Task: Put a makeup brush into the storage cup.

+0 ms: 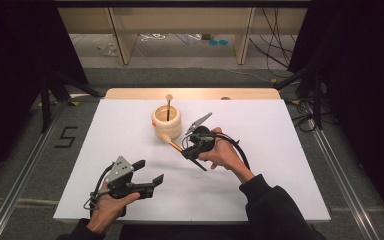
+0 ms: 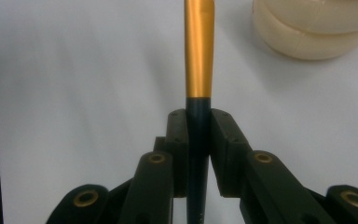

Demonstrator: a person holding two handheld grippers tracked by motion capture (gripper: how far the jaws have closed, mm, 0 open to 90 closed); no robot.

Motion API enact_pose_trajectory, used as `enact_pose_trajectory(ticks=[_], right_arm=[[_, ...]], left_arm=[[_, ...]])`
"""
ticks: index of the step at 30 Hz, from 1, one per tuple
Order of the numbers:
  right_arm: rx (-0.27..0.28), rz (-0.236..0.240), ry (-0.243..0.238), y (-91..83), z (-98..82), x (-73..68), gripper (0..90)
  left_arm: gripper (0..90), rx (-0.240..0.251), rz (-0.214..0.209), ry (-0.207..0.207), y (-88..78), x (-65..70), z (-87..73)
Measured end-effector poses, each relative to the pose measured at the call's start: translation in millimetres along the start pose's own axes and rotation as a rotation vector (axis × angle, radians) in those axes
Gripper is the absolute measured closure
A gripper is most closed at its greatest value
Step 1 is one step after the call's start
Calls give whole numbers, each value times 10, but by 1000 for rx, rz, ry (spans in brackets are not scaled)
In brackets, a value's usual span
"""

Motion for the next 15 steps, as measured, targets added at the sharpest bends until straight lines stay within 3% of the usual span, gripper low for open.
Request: enact_pose_trajectory(ticks=[5, 13, 15], right_arm=[[50, 9, 16, -41, 51, 6, 784], [196, 41, 62, -98, 159, 72, 784], [227, 28, 72, -123, 185, 90, 784]], left_arm=[[174, 1, 8, -8, -15, -8, 3], [175, 2, 7, -5, -12, -10, 9], [174, 2, 8, -13, -12, -3, 3]])
Point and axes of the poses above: each handheld gripper's, and its own axes: y roughly forward along the jaws, z roughly out of its top, x roughly to its right, the point moved 6 cm from there along y, roughly forward along the jaws, and after that the axes turned 10 degrees about -z, right-handed, at the moved point
